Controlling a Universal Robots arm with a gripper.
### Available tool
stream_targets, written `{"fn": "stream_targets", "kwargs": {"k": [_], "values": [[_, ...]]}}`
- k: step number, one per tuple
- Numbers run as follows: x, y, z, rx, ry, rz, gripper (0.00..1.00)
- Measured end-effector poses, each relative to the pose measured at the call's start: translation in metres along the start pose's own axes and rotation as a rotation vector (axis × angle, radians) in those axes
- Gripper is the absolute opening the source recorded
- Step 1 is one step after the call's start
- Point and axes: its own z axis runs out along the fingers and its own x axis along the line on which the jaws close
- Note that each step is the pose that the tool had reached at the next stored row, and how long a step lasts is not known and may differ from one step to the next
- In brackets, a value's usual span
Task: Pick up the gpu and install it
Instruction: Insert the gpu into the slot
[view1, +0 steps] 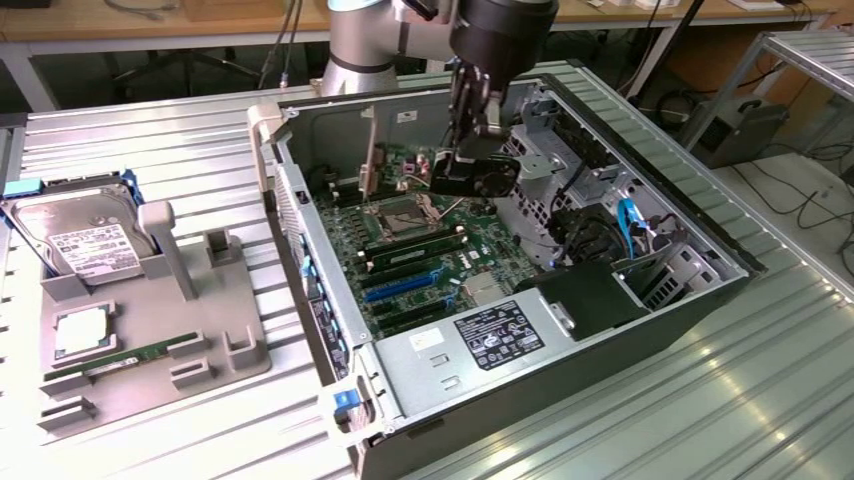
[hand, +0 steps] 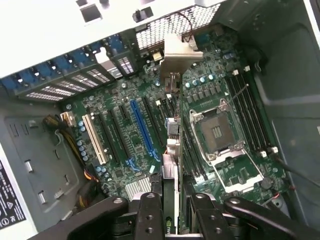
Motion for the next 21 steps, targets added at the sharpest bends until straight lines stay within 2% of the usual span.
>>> {"fn": "stream_targets", "kwargs": {"k": [4, 9, 15, 21], "values": [[0.000, 0.0000, 0.0011, -0.0017, -0.0001, -0.091, 0.26], [0.001, -0.0002, 0.0039, -0.0033, 0.0025, -0.188, 0.26], [0.018, -0.0037, 0.0129, -0.0053, -0.0040, -0.213, 0.26], [0.023, -0.0038, 0.0245, -0.0072, -0.0050, -0.281, 0.26]]}}
